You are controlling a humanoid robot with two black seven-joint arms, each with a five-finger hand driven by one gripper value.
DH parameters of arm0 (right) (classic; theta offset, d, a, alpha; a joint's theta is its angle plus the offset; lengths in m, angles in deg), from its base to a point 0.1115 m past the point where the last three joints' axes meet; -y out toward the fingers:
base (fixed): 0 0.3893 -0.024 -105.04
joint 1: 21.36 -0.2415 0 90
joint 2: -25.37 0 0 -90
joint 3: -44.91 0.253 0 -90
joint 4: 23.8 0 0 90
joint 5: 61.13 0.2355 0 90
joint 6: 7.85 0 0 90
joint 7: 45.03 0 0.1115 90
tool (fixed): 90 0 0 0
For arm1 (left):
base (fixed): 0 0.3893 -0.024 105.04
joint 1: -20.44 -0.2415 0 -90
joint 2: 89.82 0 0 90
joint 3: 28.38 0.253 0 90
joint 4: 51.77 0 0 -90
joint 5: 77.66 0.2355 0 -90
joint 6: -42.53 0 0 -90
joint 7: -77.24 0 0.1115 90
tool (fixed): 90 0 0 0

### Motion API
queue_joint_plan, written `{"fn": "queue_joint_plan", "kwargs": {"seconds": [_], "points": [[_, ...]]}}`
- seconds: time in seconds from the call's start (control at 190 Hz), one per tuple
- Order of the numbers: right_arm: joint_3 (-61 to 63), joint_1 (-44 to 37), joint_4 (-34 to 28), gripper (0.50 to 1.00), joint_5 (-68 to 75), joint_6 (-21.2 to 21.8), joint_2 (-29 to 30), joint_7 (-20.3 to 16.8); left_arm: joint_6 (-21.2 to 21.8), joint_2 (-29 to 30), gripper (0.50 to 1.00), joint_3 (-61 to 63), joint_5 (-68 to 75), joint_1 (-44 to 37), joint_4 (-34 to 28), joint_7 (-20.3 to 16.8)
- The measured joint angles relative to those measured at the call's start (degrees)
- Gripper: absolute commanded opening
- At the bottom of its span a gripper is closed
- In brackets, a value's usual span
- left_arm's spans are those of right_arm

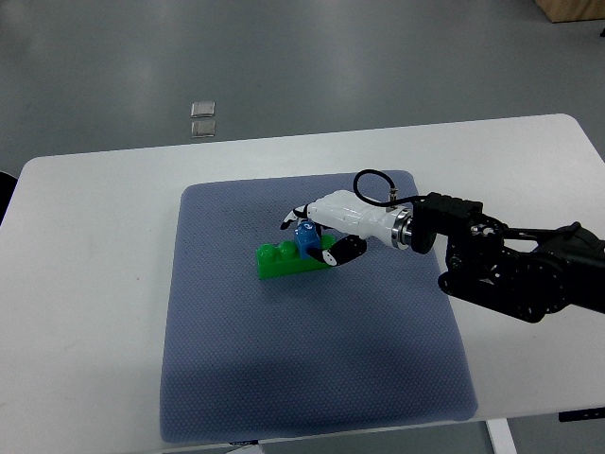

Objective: Stack blue block on green block with right hand
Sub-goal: 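Lower the blue block onto the green block's studs and press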

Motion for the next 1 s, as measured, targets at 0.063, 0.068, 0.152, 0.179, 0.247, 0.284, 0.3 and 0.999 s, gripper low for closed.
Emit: {"fn": "queue_joint_plan", "kwargs": {"seconds": [0.063, 0.068, 0.152, 0.179, 0.247, 0.284, 0.3, 0.999], "points": [[-0.01, 0.02, 0.0, 0.5, 0.0, -0.08, 0.01, 0.04, 0.0, 0.0, 1.0, 0.0, 0.0, 0.0, 0.0, 0.0], [-0.01, 0.02, 0.0, 0.5, 0.0, -0.09, 0.01, 0.04, 0.0, 0.0, 1.0, 0.0, 0.0, 0.0, 0.0, 0.0], [-0.02, 0.03, 0.0, 0.5, 0.0, -0.12, 0.02, 0.06, 0.0, 0.0, 1.0, -0.01, 0.0, 0.0, 0.0, 0.0], [-0.02, 0.03, 0.0, 0.5, 0.0, -0.12, 0.02, 0.07, 0.0, 0.0, 1.0, -0.01, 0.0, 0.0, 0.0, 0.0], [-0.02, 0.06, 0.0, 0.504, 0.0, -0.16, 0.02, 0.07, 0.0, 0.0, 1.0, -0.01, 0.0, 0.0, 0.01, 0.0], [-0.02, 0.08, 0.0, 0.525, 0.0, -0.19, 0.02, 0.07, 0.0, 0.0, 1.0, -0.01, 0.0, 0.0, 0.01, 0.0], [-0.02, 0.09, 0.0, 0.531, 0.01, -0.2, 0.02, 0.07, 0.0, 0.0, 1.0, -0.01, 0.0, 0.0, 0.01, 0.0], [0.04, 0.31, 0.0, 0.756, 0.42, -0.22, 0.02, -0.04, 0.02, 0.0, 1.0, -0.01, 0.0, 0.0, 0.01, 0.0]]}}
